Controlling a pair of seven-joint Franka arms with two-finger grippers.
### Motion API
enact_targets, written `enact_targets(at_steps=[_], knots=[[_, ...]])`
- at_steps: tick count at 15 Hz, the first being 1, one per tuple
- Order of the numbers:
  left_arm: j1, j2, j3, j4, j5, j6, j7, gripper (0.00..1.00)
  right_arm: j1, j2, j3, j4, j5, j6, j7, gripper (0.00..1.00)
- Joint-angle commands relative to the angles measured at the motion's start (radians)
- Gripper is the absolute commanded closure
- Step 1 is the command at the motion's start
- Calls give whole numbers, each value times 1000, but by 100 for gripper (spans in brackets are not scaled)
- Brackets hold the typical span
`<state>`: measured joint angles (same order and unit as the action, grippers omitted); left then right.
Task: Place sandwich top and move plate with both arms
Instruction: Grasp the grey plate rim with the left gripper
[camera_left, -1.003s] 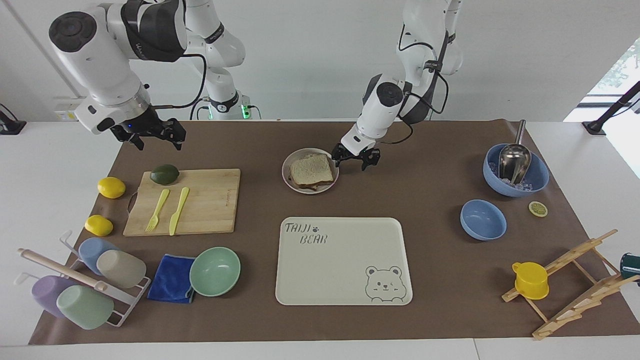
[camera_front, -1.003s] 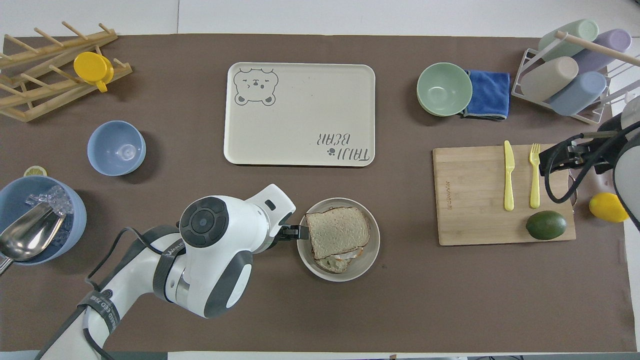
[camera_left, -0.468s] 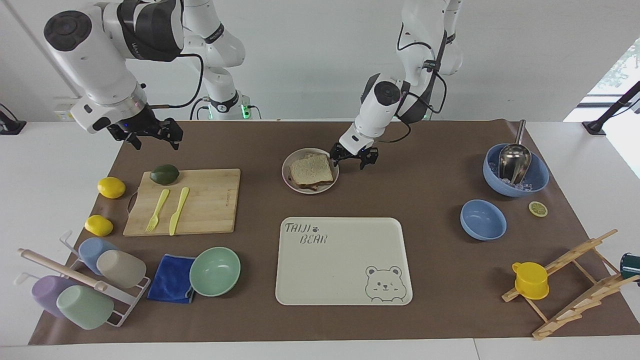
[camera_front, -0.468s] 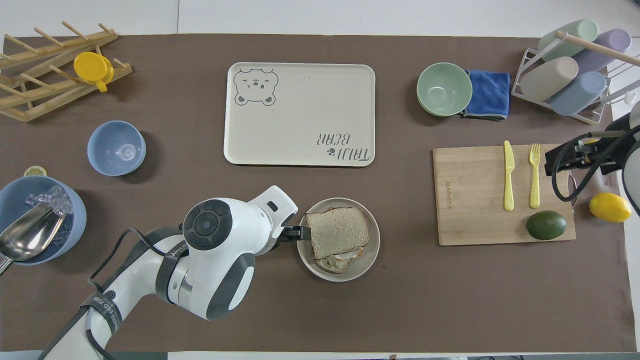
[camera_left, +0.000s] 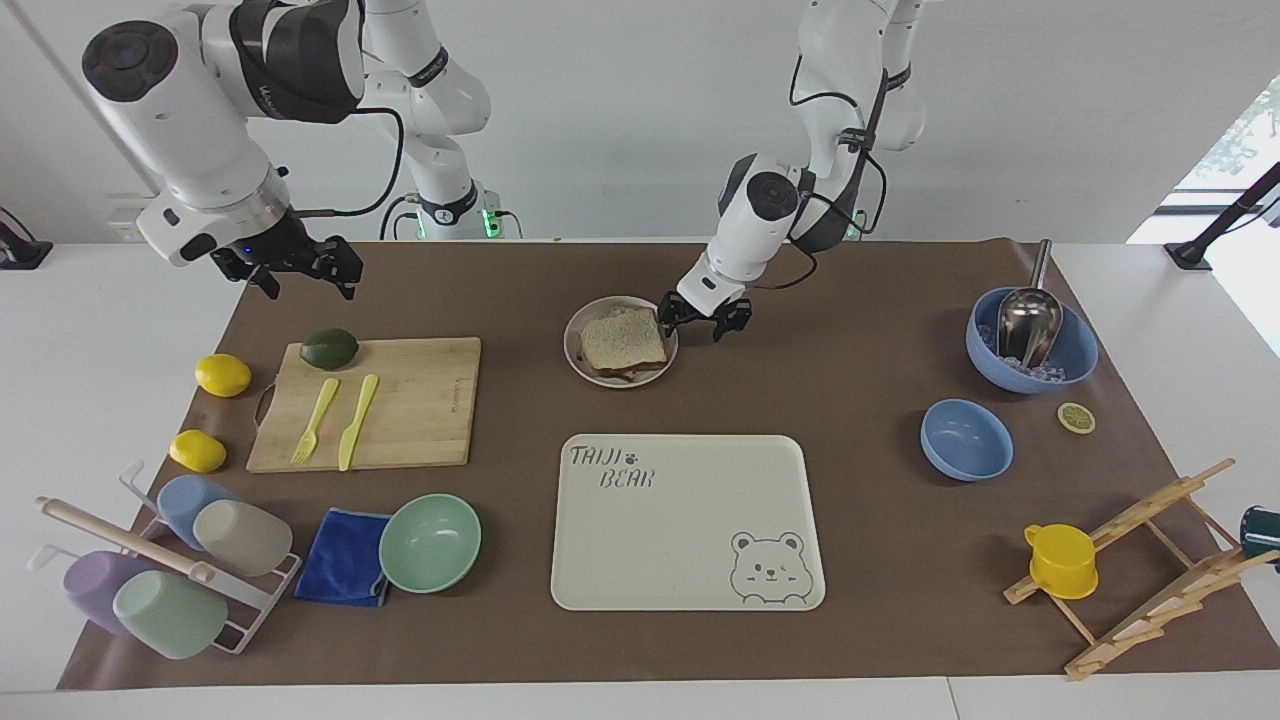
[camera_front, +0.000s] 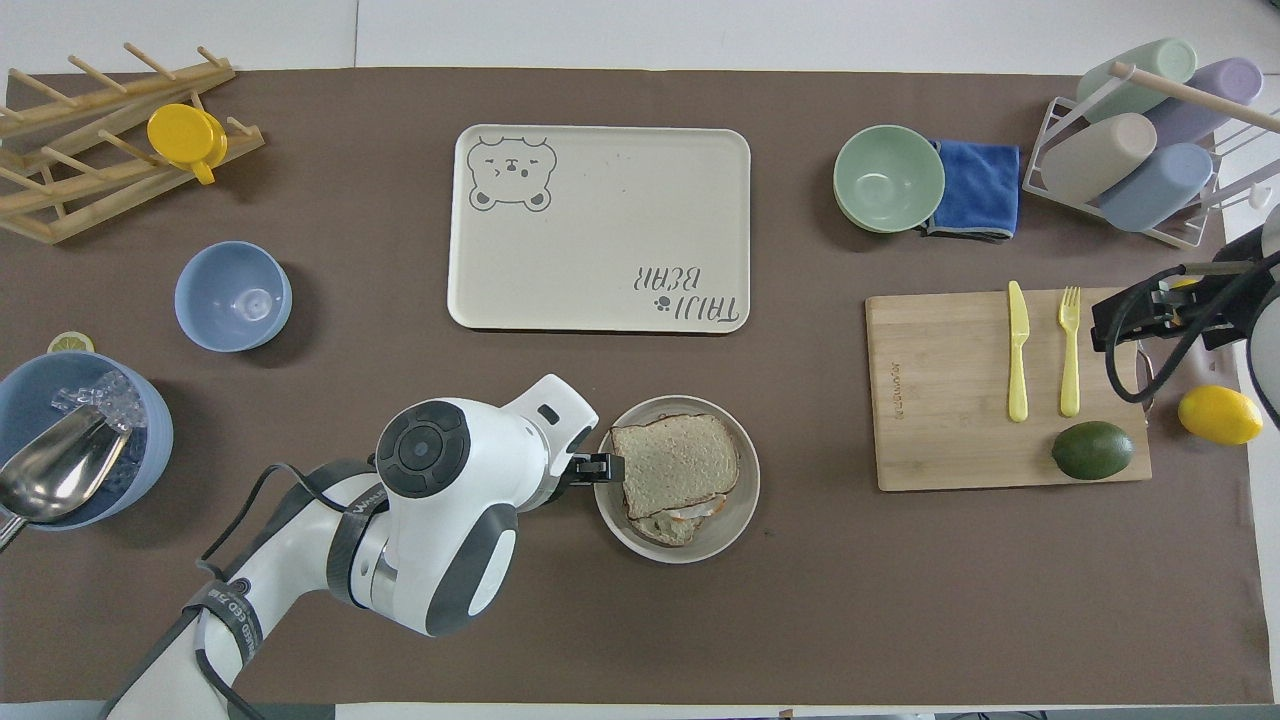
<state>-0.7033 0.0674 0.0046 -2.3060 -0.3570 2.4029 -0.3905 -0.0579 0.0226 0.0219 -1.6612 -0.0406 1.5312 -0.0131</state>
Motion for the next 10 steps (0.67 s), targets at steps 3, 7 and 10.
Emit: enact_targets(at_steps=[3,7,10], knots=[[-45,12,14,-16,-39,55,-39,18,-10,-20,7,-15,-4,-8,-19,0],[-48,15,14,-16,-40,55,-50,36,-11,-20,7,-15,-4,-8,-19,0],[-54,15,14,-16,-46,55,-51,43,-10,-20,7,-15,-4,-8,-19,0]])
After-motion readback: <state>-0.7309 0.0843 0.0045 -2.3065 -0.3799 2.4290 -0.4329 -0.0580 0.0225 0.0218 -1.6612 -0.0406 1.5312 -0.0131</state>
